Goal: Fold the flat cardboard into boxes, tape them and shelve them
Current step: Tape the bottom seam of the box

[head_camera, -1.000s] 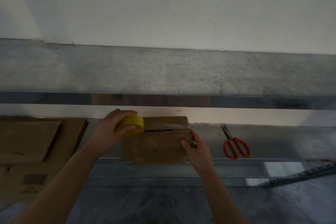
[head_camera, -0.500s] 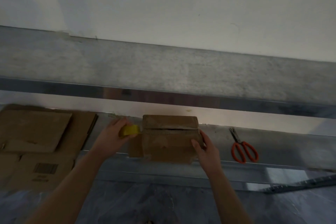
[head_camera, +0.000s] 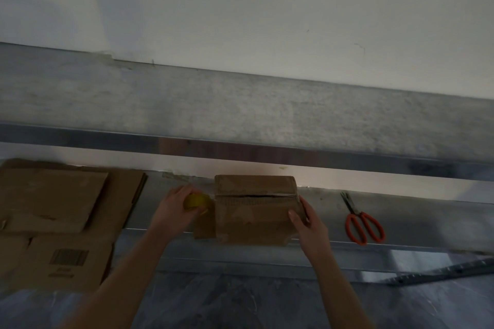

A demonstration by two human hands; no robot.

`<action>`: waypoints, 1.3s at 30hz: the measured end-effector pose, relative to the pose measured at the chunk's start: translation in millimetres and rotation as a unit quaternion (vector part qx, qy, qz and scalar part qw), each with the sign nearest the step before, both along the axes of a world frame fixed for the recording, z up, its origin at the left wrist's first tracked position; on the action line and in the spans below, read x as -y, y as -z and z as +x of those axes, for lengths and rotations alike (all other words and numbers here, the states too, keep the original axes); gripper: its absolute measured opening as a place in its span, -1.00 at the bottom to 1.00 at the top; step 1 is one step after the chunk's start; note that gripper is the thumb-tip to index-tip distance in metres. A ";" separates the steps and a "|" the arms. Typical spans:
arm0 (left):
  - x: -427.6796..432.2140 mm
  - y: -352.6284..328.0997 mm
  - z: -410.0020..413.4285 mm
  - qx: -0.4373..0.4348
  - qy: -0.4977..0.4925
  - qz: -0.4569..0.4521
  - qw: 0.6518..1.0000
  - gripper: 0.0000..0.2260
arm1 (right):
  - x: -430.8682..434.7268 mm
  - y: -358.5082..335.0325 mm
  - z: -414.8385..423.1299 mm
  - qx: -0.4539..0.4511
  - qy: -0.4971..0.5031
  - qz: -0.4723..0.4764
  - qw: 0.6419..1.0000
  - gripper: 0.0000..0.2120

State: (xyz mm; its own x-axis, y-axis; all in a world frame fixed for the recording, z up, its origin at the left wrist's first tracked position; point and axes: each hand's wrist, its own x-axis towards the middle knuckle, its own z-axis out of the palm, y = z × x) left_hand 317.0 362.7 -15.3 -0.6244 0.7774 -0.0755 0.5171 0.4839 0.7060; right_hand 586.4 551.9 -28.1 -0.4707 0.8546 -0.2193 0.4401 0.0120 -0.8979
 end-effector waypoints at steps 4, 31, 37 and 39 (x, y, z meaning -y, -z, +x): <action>-4.9 -1.2 1.5 0.023 -0.003 -0.021 1.000 -0.71 | 1.4 0.6 -0.1 -0.003 0.001 -0.005 1.000 -0.54; 7.0 26.5 -5.0 -0.097 0.075 -0.137 0.983 -0.74 | 12.3 -1.5 -3.0 -0.013 0.011 -0.025 1.000 -0.53; 17.0 15.2 -9.2 0.074 0.002 0.006 0.997 -0.63 | 6.6 -5.0 -0.4 -0.007 -0.004 -0.026 1.000 -0.50; 20.9 6.0 -14.6 0.093 0.002 0.028 0.995 -0.64 | 6.2 -5.6 0.5 -0.011 -0.009 -0.029 0.999 -0.49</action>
State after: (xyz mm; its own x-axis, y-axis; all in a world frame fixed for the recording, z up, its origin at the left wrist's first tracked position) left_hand 302.4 341.8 -21.3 -0.6007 0.7861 -0.1456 0.3775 0.4395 0.8151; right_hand 586.9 545.7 -22.5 -0.4914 0.8321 -0.2571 0.4199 -0.0323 -0.9070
